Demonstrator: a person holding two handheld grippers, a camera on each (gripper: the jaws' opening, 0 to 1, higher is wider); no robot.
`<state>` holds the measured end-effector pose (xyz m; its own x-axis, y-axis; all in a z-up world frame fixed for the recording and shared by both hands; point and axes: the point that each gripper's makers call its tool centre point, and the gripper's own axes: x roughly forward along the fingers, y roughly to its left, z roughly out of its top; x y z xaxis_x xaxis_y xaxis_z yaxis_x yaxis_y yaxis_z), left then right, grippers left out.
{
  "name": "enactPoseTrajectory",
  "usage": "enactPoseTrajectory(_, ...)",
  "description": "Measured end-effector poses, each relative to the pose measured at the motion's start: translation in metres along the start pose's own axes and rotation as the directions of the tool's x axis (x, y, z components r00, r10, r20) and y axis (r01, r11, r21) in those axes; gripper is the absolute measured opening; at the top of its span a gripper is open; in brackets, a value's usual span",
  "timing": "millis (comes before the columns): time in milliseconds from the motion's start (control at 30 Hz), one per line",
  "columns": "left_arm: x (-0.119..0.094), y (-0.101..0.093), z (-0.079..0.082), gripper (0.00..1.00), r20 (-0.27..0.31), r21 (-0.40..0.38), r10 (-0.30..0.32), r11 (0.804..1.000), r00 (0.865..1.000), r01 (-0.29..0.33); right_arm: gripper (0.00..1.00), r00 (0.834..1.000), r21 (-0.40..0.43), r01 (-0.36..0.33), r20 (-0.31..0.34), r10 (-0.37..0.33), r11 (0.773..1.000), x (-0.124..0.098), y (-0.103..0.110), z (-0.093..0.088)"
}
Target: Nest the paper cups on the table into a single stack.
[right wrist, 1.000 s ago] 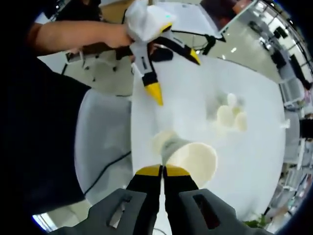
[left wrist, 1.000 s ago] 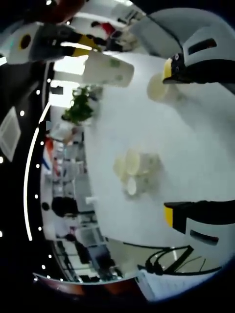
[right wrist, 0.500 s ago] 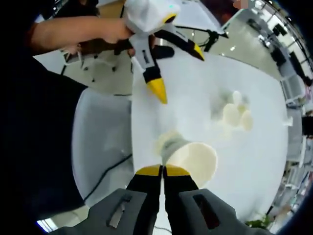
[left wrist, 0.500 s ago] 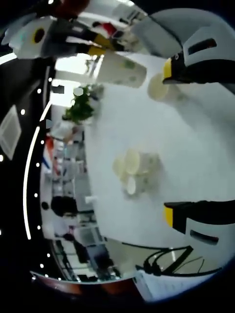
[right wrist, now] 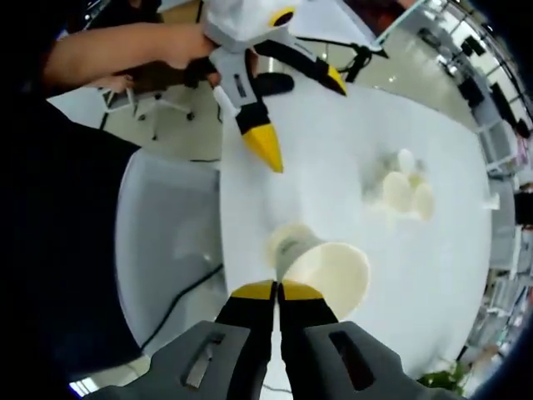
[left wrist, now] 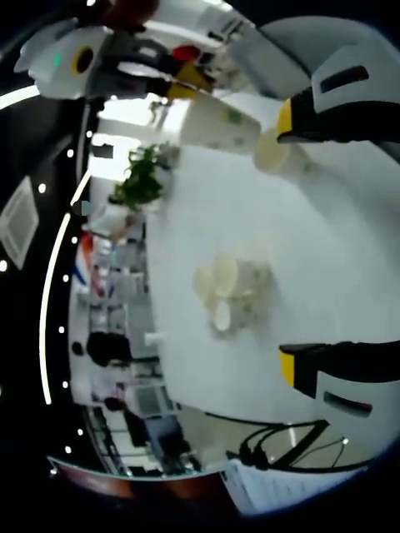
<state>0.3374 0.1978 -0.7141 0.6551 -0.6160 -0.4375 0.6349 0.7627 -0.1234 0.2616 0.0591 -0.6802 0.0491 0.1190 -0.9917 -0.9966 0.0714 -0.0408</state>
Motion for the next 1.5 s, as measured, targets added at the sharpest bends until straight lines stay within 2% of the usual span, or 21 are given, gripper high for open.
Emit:
enactPoseTrajectory(867,-0.003,0.004,-0.011,0.98,-0.017,-0.017,0.016,1.0,1.0,-0.016,0.0,1.0,0.029,-0.015,-0.014,0.016,0.999,0.044,-0.005,-0.001)
enactPoseTrajectory(1500,-0.003,0.004,-0.013,0.98,-0.022,-0.022,0.022,1.0,1.0,-0.022,0.0,1.0,0.039,0.013,-0.025,-0.012,0.999,0.075,-0.02,-0.008)
